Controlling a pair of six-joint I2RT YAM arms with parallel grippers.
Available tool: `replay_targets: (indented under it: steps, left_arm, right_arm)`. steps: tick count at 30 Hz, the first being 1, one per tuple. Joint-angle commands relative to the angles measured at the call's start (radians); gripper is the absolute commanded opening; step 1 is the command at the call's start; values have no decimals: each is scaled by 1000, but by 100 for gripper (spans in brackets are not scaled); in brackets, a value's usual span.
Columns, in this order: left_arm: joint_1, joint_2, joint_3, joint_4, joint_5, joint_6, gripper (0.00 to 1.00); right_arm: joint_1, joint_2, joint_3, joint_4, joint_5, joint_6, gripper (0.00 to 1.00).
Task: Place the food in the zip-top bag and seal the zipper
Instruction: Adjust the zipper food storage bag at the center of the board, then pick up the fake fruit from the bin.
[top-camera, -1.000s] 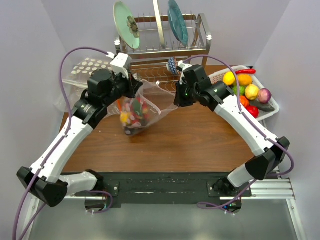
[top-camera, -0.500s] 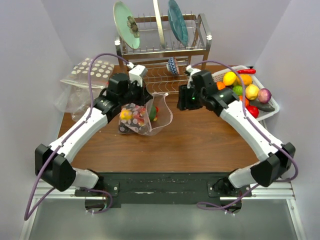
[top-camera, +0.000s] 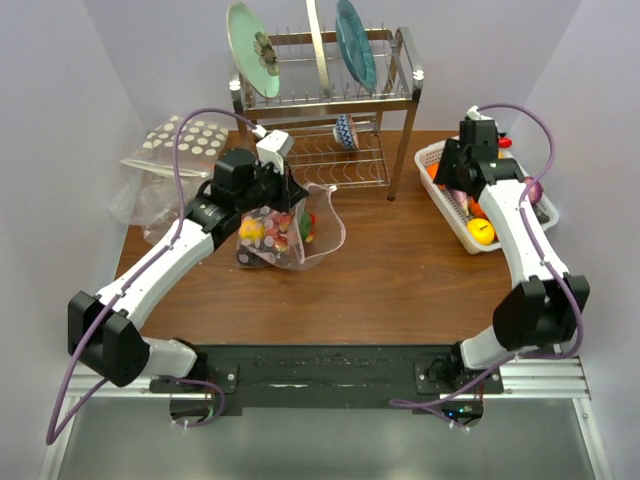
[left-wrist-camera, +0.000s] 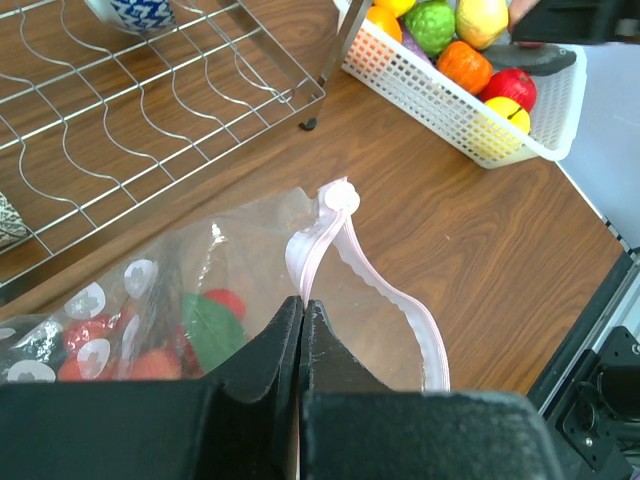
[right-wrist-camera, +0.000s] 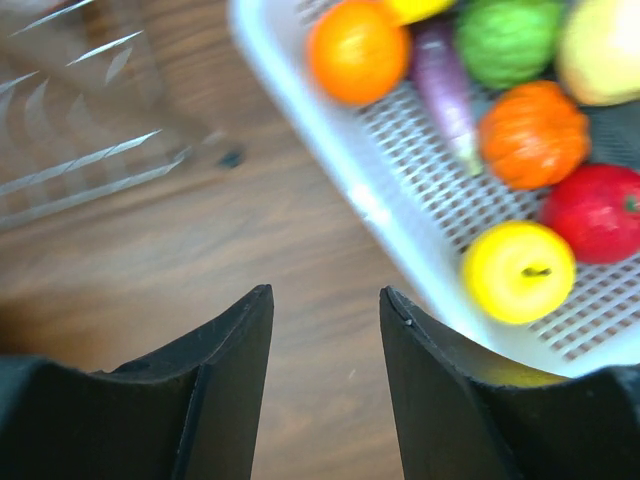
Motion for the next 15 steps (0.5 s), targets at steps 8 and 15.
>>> replay_targets:
  steps: [8,15]
  left_arm:
    - [5,-68,-15,75,10,-8,0]
    - [5,-68,-16,78,11,-8,0]
  right_arm:
    - [-188,256,69,282,-76,108,75]
    - [-191,397,112,397,-152,160,94]
